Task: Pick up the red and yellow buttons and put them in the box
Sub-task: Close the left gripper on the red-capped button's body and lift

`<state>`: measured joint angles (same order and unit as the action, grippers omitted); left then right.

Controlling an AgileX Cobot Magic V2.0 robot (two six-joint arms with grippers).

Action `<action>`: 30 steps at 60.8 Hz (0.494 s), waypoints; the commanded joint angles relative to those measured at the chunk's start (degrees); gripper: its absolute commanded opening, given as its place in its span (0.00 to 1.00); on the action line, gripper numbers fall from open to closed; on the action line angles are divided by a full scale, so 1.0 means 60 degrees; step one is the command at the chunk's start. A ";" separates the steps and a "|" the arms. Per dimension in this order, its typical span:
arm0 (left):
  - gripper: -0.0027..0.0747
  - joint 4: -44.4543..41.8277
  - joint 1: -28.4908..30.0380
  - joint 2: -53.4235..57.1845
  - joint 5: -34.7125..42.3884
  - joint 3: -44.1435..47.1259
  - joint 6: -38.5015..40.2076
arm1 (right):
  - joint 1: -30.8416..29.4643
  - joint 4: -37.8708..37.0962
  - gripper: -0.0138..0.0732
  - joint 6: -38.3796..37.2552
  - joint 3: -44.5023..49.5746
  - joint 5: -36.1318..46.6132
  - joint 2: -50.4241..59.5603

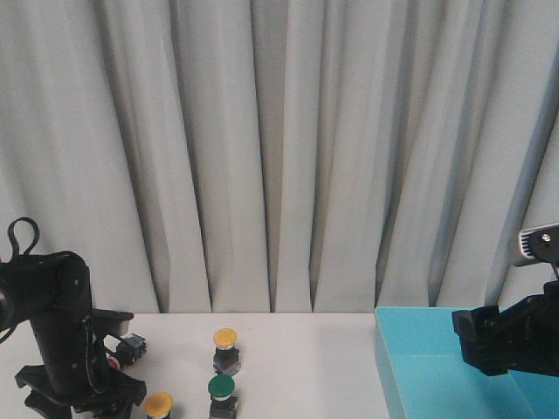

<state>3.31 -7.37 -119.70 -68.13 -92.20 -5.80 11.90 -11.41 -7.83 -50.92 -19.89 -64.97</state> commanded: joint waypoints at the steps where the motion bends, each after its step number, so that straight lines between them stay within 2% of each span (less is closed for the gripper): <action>1: 0.79 0.0056 -0.0051 0.0363 0.0050 -0.0210 0.0069 | 0.0006 -0.0133 0.84 -0.0004 -0.0343 0.0565 0.0166; 30: 0.79 0.0056 -0.0051 0.0171 0.0467 -0.0210 -0.0009 | 0.0006 -0.0133 0.84 -0.0004 -0.0343 0.0531 0.0166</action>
<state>3.31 -7.37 -121.78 -65.72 -92.20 -5.84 11.90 -11.41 -7.83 -50.92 -20.39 -64.97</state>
